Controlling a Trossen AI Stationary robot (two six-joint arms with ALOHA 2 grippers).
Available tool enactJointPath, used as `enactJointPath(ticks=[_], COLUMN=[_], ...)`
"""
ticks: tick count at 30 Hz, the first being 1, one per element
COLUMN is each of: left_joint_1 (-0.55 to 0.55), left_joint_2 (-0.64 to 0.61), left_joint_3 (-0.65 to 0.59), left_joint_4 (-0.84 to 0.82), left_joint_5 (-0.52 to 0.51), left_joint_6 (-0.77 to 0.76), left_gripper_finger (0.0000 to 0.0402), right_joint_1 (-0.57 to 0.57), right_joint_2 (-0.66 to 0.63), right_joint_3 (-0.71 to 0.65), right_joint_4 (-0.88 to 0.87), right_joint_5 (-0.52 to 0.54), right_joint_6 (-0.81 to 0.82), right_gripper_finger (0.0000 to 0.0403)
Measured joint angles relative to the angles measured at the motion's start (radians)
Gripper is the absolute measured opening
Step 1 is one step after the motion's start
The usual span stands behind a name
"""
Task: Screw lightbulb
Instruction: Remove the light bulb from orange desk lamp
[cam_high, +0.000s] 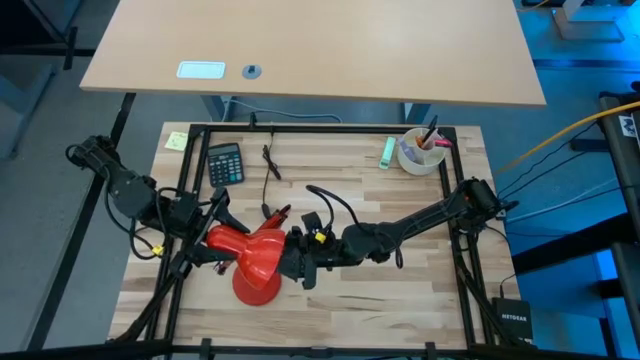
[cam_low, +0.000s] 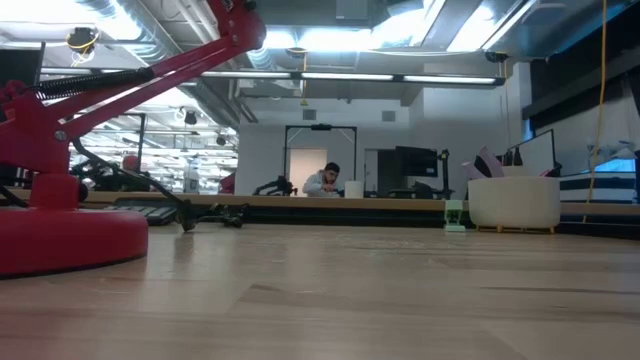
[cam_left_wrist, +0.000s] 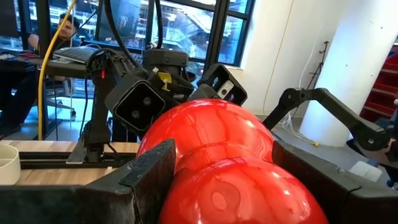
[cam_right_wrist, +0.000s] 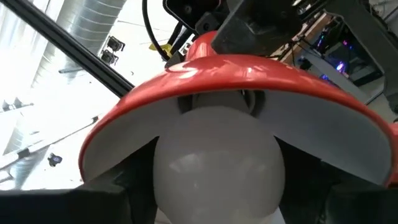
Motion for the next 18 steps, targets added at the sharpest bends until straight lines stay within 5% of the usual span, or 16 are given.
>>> enactJointPath(ticks=[18], left_joint_1=[0.0], left_joint_2=[0.0], left_joint_3=[0.0], left_joint_4=[0.002], left_joint_5=[-0.004], left_joint_6=[0.0], left_gripper_finger=[0.0253], right_joint_1=[0.0], right_joint_2=[0.002], right_joint_3=[0.0], right_joint_4=[-0.013], right_joint_5=[0.015], right_joint_6=[-0.577], right_gripper_finger=[0.025])
